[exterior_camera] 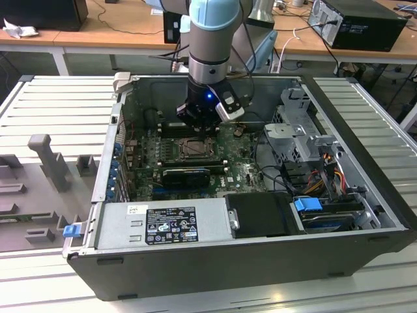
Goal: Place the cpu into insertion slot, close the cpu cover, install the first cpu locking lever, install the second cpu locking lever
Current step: 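Install the first cpu locking lever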
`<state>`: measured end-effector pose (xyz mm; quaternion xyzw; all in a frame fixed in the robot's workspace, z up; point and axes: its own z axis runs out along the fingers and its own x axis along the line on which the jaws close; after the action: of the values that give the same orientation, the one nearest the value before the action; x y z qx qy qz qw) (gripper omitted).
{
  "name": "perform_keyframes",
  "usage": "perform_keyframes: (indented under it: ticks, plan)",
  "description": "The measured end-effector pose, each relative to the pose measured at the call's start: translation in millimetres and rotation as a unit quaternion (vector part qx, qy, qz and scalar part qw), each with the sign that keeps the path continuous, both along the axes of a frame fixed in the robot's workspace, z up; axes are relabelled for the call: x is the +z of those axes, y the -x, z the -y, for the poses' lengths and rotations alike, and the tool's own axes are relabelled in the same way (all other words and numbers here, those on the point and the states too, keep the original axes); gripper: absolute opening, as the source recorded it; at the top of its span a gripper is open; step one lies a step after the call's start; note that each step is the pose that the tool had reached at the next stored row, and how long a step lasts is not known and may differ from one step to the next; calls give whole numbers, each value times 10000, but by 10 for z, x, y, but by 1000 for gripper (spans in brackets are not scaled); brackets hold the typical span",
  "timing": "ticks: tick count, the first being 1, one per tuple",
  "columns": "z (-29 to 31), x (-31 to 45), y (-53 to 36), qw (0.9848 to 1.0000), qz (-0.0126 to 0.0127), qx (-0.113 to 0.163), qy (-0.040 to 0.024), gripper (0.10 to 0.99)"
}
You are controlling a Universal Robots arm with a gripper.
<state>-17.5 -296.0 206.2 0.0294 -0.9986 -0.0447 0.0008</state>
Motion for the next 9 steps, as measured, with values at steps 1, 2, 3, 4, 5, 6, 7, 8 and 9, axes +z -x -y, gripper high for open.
perform_keyframes:
  ticks: [1,2,3,4,5,6,7,8,9]
  plan:
    - [-1,-4,0,10000,0,-1,11,106]
    - [-1,-9,0,10000,0,0,20,106]
    - [-2,-14,0,10000,0,0,29,106]
    - [-3,-22,0,10000,-1,-1,45,106]
    - [-4,-26,-1,10000,-2,0,53,106]
    - [-5,-32,-1,10000,-3,0,64,106]
    - [-6,-37,-1,10000,-3,0,70,106]
    - [-7,-43,-2,10000,-2,0,75,106]
    - [-9,-49,-3,10000,-2,0,77,106]
